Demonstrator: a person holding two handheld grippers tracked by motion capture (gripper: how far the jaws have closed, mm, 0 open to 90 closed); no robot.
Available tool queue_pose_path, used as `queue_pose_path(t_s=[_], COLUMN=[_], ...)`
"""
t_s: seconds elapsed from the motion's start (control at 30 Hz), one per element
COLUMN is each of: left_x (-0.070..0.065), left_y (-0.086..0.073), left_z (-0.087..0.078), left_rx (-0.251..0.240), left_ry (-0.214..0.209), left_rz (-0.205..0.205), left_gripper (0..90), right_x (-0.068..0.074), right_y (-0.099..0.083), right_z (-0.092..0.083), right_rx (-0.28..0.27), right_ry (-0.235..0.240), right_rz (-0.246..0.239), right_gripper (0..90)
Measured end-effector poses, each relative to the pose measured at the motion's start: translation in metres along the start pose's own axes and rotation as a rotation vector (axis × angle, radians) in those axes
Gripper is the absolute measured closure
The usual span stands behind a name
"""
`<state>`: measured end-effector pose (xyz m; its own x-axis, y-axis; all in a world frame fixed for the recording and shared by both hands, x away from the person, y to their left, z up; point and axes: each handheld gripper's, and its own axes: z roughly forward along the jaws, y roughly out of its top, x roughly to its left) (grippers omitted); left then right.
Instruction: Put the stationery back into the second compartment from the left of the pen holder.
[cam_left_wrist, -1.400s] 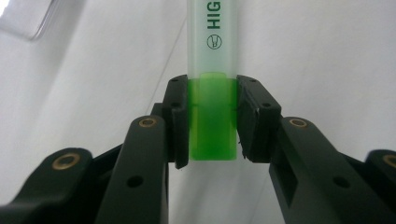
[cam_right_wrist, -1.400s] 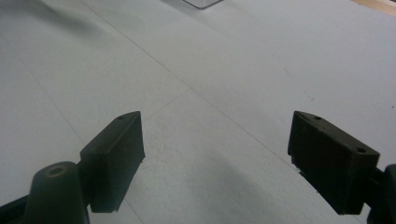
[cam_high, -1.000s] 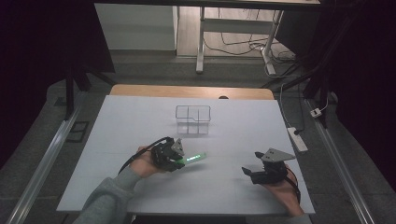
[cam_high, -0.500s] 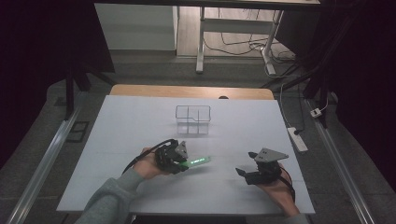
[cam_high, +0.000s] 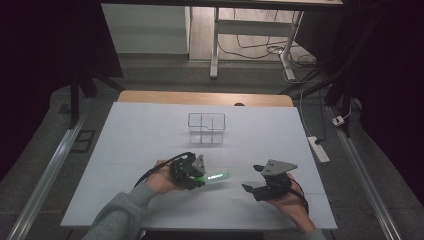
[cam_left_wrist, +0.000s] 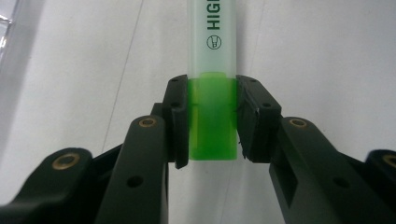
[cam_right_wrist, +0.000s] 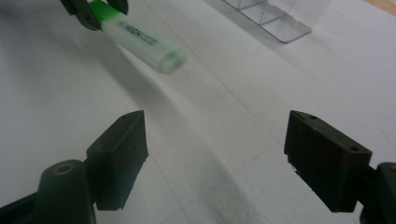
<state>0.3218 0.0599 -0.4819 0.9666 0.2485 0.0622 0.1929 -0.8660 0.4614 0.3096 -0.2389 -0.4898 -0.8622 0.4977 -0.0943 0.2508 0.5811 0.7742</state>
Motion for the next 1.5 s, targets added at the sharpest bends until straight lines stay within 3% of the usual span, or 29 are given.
queue_pose_path(t_s=[0.37, 0.7, 1.1, 1.2, 1.27, 1.37, 1.47, 1.5], left_x=[-0.001, -0.005, -0.008, -0.009, -0.009, -0.010, -0.008, -0.008], left_y=[0.004, 0.009, 0.012, 0.012, 0.011, 0.011, 0.010, 0.010], left_z=[0.005, 0.006, 0.005, 0.004, 0.003, 0.002, -0.001, -0.002], left_rx=[0.029, 0.030, 0.024, 0.017, 0.006, 0.002, -0.028, -0.052], left_ry=[-0.008, -0.015, -0.030, -0.041, -0.059, -0.066, -0.062, -0.056], left_rz=[0.037, 0.061, 0.083, 0.091, 0.104, 0.119, 0.100, 0.075], left_gripper=[66.4, 66.4, 66.4, 66.4, 66.3, 66.1, 65.3, 64.8], right_x=[0.009, 0.020, 0.031, 0.033, 0.036, 0.038, 0.039, 0.039], right_y=[0.019, 0.039, 0.058, 0.059, 0.057, 0.056, 0.055, 0.054], right_z=[0.012, 0.032, 0.061, 0.068, 0.071, 0.072, 0.072, 0.072], right_rx=[0.030, 0.076, 0.237, 0.284, 0.303, 0.314, 0.316, 0.313], right_ry=[0.056, 0.140, 0.206, 0.228, 0.230, 0.251, 0.259, 0.260], right_rz=[-0.055, -0.113, -0.238, -0.292, -0.327, -0.354, -0.368, -0.369], right_gripper=[22.8, 26.6, 41.8, 47.8, 56.1, 59.5, 61.9, 62.7])
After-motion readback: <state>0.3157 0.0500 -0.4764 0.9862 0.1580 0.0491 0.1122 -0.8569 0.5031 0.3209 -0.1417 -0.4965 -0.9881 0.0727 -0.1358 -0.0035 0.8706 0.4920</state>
